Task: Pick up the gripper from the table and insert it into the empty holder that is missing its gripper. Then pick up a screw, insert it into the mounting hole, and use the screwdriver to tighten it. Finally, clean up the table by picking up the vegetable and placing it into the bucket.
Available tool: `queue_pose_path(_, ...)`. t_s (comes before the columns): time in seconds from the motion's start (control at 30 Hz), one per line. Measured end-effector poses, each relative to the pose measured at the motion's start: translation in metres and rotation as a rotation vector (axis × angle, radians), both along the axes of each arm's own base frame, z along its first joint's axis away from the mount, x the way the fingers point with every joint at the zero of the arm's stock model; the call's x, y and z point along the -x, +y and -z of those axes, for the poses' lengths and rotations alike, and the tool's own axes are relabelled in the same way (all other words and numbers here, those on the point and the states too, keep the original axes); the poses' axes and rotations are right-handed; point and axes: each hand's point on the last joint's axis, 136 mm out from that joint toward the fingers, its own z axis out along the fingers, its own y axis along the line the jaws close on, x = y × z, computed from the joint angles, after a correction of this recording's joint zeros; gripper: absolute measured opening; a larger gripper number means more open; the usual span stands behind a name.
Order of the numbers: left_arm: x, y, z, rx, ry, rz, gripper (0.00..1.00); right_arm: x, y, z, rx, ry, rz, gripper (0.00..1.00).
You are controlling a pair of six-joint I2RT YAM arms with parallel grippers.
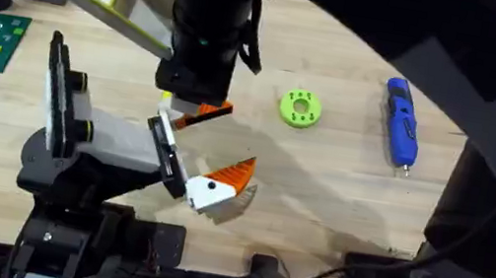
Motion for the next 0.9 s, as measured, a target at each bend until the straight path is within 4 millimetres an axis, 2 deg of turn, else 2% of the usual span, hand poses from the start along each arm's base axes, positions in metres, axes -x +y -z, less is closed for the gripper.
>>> queue_pose_path(0.9, 0.0001, 0.0, 0.0, 0.0, 0.0, 0.0, 0.986, 0.0007, -0.0009, -0.0093, -0.012, -0.008, -0.001, 0.011)
